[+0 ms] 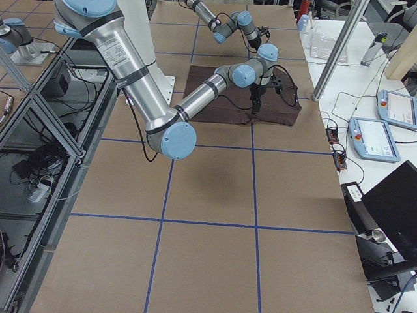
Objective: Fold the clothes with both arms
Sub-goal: 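Fold the sleeve nearest the left gripper inward onto the shirt body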
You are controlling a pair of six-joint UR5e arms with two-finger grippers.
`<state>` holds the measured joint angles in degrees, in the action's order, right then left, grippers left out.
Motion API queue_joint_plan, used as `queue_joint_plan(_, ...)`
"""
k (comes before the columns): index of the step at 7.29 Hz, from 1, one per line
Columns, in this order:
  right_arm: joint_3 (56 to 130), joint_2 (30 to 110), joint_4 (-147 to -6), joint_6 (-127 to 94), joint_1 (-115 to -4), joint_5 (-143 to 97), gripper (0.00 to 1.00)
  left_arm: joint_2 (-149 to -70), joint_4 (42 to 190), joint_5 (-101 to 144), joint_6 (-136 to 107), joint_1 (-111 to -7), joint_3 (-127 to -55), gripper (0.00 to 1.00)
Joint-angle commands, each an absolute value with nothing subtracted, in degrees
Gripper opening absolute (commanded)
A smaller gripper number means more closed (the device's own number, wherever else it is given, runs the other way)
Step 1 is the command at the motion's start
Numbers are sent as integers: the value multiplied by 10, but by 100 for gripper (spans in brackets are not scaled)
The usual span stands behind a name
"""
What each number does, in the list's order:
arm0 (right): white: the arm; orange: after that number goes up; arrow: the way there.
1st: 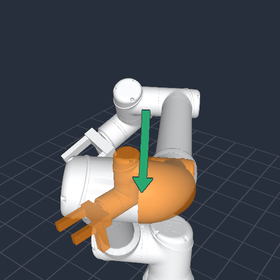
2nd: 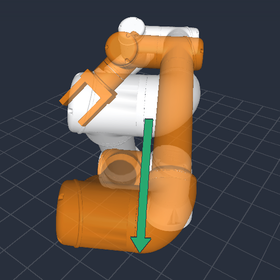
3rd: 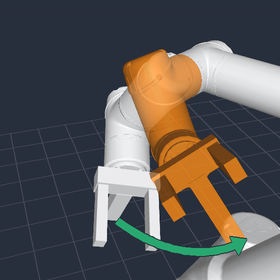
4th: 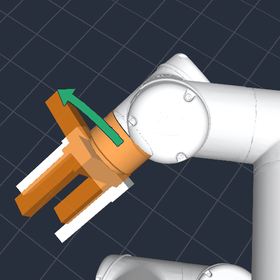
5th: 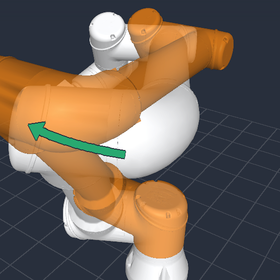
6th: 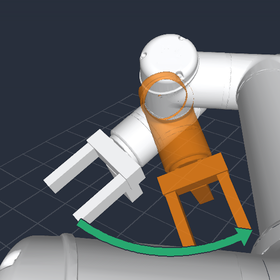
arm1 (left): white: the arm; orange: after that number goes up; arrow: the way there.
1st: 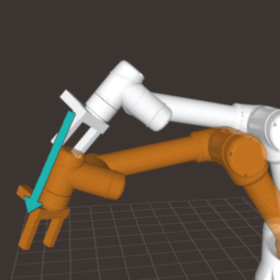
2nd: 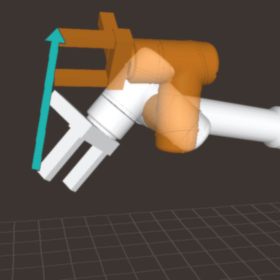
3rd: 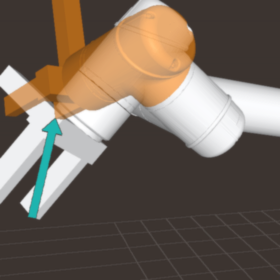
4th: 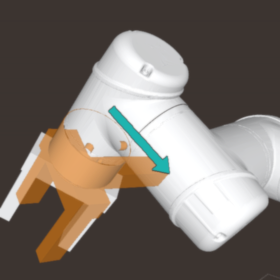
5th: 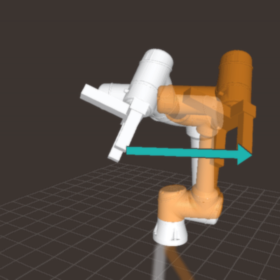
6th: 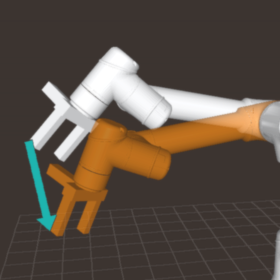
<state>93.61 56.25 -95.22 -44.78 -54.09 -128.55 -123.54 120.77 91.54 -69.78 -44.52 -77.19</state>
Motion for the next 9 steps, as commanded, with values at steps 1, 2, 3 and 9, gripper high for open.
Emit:
queue_joint_plan(1,940,562,-952,-449,-542,-1287,100,-1310,1150,918,-725,-440,-762,0)
queue_joint_plan(2,940,563,-947,-450,-543,-1287,100,-1390,1155,918,-762,-433,-675,0)
queue_joint_plan(3,940,564,-944,-451,-543,-1287,100,-1448,1167,916,-796,-412,-605,0)
queue_joint_plan(9,941,573,-943,-453,-543,-1283,100,-1447,1224,917,-791,-382,-592,100)
